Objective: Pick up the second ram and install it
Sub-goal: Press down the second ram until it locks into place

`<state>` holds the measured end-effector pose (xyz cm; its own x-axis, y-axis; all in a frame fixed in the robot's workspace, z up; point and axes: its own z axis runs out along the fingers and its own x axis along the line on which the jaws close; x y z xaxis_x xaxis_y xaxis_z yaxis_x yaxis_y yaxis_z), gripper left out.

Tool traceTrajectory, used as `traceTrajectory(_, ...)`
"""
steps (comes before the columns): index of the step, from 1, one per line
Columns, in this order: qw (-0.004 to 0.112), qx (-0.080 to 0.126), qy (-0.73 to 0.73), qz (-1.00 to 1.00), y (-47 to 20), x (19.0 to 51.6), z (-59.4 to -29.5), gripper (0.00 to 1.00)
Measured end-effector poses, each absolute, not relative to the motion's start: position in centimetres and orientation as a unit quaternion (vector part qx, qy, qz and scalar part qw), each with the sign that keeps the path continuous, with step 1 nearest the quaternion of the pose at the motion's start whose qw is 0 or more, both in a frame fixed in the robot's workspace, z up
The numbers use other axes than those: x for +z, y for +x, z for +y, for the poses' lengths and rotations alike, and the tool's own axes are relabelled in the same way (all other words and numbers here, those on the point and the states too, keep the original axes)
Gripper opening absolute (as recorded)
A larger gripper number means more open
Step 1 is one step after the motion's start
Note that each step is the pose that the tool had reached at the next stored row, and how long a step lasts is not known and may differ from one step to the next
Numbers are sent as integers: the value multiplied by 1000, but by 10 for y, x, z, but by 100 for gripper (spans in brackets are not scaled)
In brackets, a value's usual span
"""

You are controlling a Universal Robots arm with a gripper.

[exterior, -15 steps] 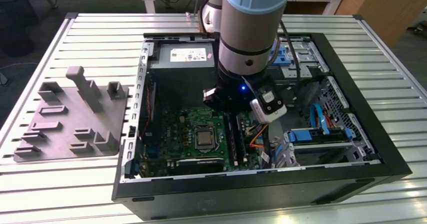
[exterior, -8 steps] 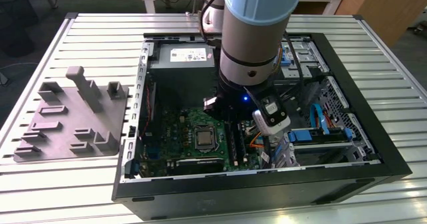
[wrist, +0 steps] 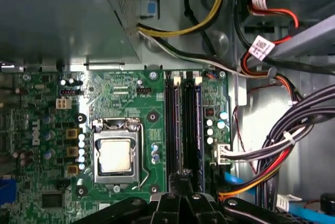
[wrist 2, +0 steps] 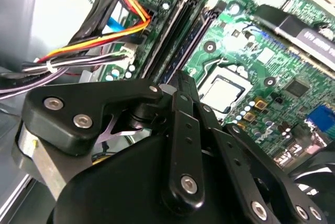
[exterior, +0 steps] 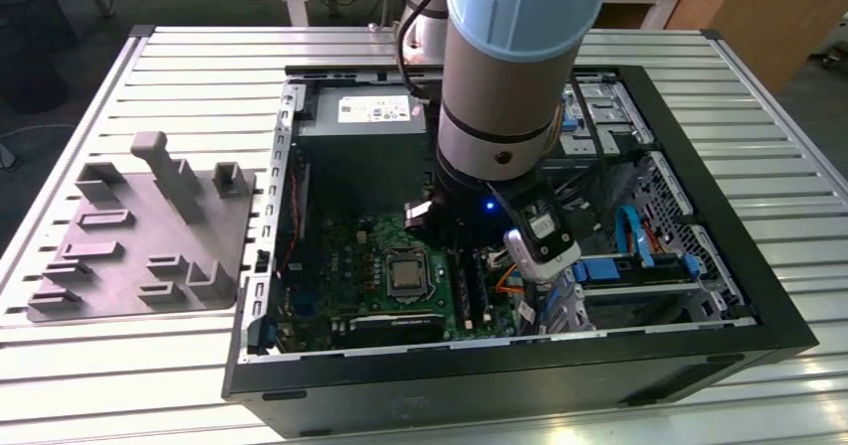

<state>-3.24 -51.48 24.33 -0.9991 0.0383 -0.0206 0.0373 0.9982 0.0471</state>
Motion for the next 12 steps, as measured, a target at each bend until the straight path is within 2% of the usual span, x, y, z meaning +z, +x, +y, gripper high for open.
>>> traceTrajectory(12, 10, 23, 19, 999, -32, 243, -537, 10)
